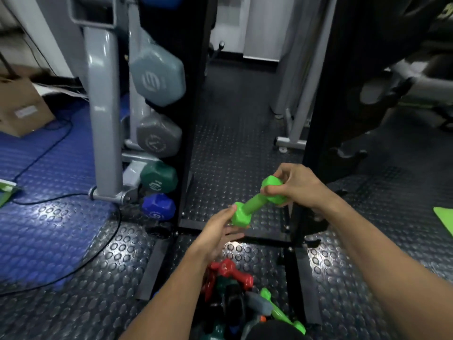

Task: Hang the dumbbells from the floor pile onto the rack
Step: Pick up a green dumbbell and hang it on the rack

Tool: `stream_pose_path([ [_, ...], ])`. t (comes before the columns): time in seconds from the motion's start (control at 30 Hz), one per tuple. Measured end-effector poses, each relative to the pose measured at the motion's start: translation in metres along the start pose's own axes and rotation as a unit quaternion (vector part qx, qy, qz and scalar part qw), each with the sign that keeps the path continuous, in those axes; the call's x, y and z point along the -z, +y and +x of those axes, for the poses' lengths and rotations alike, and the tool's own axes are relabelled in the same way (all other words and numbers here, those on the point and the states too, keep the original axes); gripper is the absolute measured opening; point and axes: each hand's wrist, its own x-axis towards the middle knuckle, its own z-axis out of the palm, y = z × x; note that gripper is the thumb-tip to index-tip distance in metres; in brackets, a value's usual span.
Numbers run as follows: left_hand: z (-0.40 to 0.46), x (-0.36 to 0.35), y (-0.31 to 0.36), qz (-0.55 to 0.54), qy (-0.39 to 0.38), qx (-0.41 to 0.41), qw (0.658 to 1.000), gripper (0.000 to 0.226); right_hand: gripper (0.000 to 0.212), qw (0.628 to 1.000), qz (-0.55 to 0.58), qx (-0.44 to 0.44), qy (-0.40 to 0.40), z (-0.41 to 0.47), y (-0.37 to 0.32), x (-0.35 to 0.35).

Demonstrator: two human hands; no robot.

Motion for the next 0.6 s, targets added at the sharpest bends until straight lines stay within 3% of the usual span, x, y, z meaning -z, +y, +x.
stream_pose_path([
  [0.1, -0.023, -0.012, 0.038, -0.100, -0.032, -0.052, 0.993, 0.059, 0.040, 0.998, 0.064, 0.018, 0.007, -0.009, -0.038, 0.017],
  [0.33, -0.095, -0.034, 0.128, -0.101, -0.095, -0.180, 0.974, 0.057, 0.034, 0.990, 0.095, 0.104, 0.004, -0.023, -0.132, 0.062],
  [0.6, -0.160, -0.067, 0.236, -0.098, 0.027, -0.381, 0.919, 0.041, 0.026, 0.963, 0.141, 0.231, 0.011, -0.035, -0.238, 0.101],
])
